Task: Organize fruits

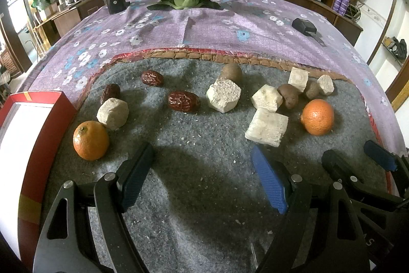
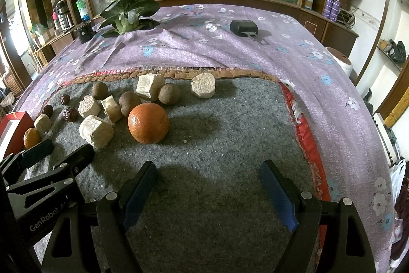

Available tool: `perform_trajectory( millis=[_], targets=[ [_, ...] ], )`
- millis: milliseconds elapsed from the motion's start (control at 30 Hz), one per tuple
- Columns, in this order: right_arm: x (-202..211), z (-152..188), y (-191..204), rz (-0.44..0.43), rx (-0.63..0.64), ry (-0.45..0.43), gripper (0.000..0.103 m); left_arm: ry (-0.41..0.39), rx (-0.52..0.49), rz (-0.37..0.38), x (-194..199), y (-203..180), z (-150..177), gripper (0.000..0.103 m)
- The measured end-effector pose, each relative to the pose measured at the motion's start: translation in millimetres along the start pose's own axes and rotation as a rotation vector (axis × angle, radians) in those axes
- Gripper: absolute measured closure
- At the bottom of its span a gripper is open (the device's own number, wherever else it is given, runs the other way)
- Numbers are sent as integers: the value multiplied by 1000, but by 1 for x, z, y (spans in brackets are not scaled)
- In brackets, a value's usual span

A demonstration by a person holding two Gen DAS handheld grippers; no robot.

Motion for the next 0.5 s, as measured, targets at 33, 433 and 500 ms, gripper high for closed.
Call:
perform_trajectory(
  millis=[33, 433, 500],
  targets=[
    [0, 0, 0, 0, 0, 0, 20, 0, 0, 0, 0, -1, 0, 23],
    [0, 0, 1, 0, 0, 0, 20, 0, -1, 0, 0, -1, 0, 23],
    [1, 0, 1, 0, 0, 0, 20, 5, -6, 0, 0, 0, 0, 23]
  ],
)
Point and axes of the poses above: each gripper's, at about its wrist camera, not at the fingertips, and x roughly against the way its jaws point, y to its left, z to its underside, the point moved 2 cm from there along -x, roughly the way its jaws point, and after that the axes turned 4 degrees about x, right-handed, at the moved point
